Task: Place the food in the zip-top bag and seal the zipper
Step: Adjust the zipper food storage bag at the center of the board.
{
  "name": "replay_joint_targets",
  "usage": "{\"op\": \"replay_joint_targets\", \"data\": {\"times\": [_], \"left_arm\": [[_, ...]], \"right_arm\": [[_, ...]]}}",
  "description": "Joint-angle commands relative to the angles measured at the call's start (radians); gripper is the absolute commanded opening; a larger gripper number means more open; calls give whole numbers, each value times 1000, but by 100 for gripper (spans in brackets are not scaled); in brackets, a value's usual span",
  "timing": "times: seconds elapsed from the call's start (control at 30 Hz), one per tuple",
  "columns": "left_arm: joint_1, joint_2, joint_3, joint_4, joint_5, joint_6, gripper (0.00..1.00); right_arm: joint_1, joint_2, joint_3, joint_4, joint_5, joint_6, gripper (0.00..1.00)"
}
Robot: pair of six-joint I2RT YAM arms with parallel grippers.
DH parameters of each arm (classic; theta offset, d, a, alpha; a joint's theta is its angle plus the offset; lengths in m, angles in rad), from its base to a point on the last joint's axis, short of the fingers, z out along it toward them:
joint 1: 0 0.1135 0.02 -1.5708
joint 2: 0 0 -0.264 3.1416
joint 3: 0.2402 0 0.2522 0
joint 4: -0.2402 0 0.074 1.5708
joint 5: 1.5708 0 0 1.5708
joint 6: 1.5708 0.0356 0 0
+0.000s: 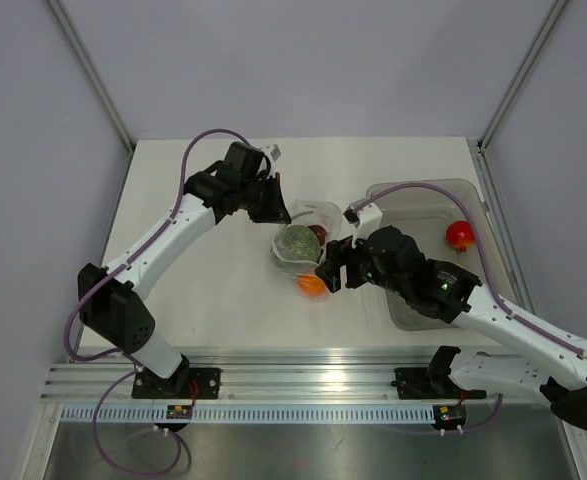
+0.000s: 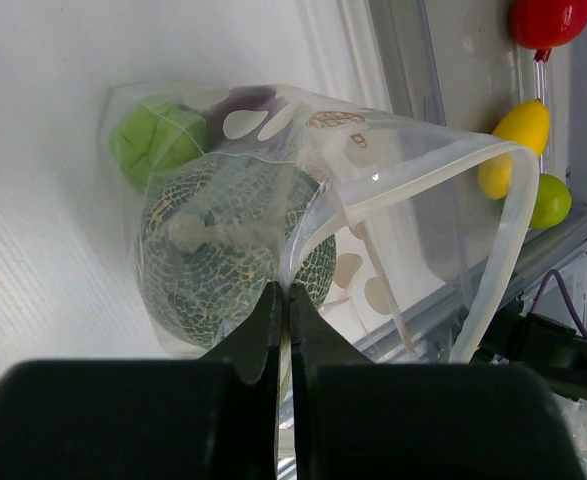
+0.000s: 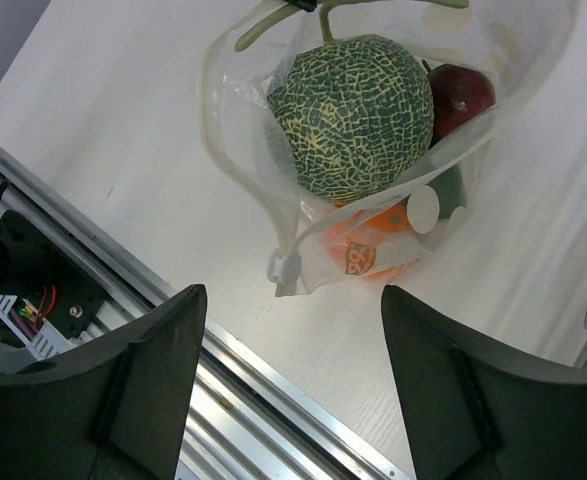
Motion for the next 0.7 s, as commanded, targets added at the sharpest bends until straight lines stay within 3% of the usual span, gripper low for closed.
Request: {"op": "replay_joint_targets", "data": {"times": [0.0, 0.17, 0.4, 0.6, 0.67], "left_arm": [[-7, -17, -9, 37, -10, -27, 0], [-9, -20, -22, 43, -18, -41, 0], [-9, -45, -45, 55, -41, -61, 0], [-21, -86, -82, 61, -85, -77, 0], [-26, -108, -96, 64, -99, -84, 9]], "right_arm": [[74, 29, -1, 63, 164, -10, 77], [135, 85, -43, 101, 281, -7, 70], [143, 147, -67, 181, 316, 10, 50], [142, 165, -67, 239, 368, -22, 5], [140, 171, -67, 262, 391, -48, 0]]}}
